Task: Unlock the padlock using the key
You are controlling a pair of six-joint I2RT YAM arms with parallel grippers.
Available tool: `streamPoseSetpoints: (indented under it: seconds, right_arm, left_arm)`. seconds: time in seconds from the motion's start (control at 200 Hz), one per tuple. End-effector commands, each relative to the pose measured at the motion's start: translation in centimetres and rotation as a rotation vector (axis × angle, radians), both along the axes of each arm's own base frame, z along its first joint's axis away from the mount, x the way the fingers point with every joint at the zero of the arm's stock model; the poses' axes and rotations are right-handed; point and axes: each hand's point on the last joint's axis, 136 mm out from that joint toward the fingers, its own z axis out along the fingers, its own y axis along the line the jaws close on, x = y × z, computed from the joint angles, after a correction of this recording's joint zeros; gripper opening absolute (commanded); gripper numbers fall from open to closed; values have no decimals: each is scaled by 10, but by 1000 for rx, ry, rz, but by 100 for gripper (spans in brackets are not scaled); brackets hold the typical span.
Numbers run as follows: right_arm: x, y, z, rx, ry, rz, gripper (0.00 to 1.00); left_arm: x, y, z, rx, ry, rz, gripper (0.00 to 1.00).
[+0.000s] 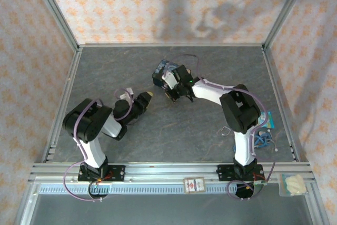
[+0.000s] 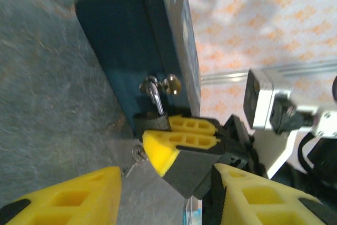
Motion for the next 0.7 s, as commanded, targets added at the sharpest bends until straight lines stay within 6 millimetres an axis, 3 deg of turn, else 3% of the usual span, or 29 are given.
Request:
streamPoseSetpoints:
  seconds: [0.0, 0.32, 0.49, 0.541, 0.696]
  right_arm:
    - [-11, 2, -12, 1, 67, 35, 0]
    - [-11, 1, -14, 9, 63, 41, 0]
    - [-11, 3, -11, 36, 63, 46, 0]
    - [-10, 5, -10, 49, 61, 49, 0]
    - [-9, 8, -8, 74, 67, 52, 0]
  left_arm:
    - [14, -13, 20, -42, -106, 14, 46]
    - [50, -19, 3, -18, -74, 88, 47]
    - [58, -28, -3, -7, -54, 90, 43]
    - [58, -29, -16, 20, -13, 92, 43]
    - [59, -28, -29, 29, 31, 109, 40]
